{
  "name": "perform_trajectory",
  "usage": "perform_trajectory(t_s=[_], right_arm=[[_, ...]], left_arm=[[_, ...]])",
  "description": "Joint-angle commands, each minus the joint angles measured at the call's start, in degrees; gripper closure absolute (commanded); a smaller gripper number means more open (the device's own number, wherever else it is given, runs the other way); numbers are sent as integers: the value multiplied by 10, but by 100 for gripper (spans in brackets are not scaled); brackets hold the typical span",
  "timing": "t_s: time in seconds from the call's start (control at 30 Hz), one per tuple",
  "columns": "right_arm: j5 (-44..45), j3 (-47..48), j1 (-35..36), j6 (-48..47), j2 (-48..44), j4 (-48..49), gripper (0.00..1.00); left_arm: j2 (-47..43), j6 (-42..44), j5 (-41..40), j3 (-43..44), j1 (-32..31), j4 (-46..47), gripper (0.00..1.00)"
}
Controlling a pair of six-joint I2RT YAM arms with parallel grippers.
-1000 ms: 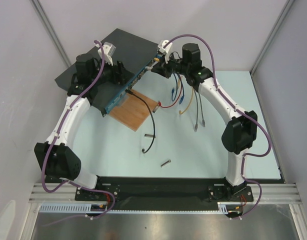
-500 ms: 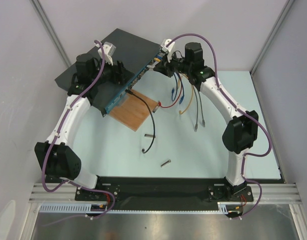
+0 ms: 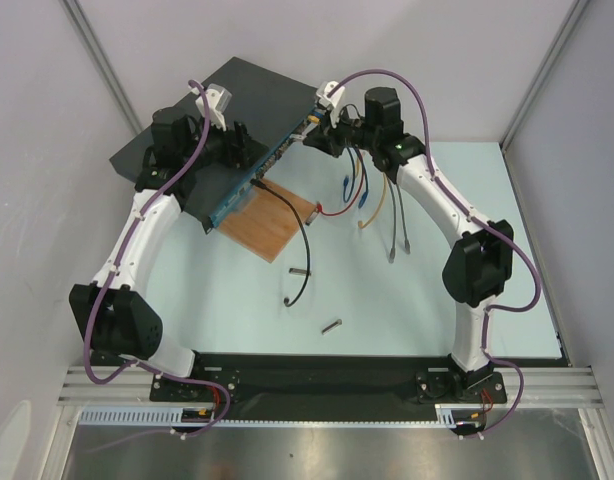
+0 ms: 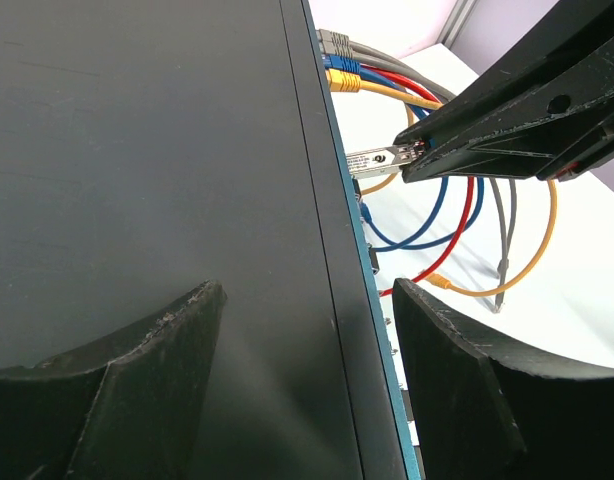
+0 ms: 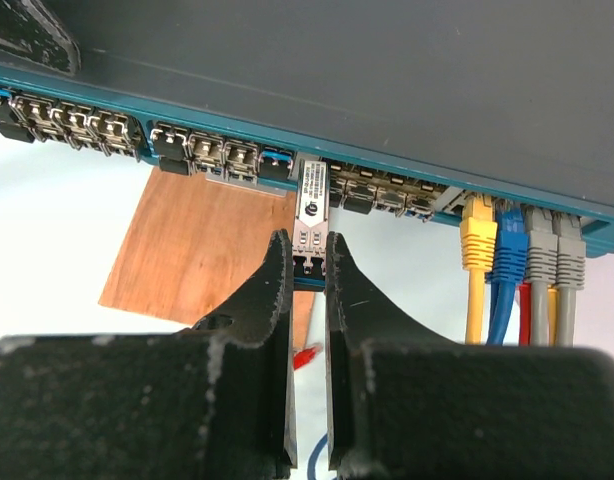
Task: Insert the plug into the switch port
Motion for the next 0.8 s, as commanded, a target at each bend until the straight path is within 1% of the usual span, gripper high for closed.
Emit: perform_trajectory(t_s=[0.0, 0.4, 0.77], right_arm=[[0, 22, 3, -5, 7, 19, 100], [-16, 32, -12, 1, -1, 8, 100], [-21, 56, -12, 16, 23, 14, 100]], left_arm=[[2, 9, 6, -2, 6, -10, 25], [5, 5, 10, -3, 7, -5, 25], [5, 2, 11, -2, 7, -3, 25]])
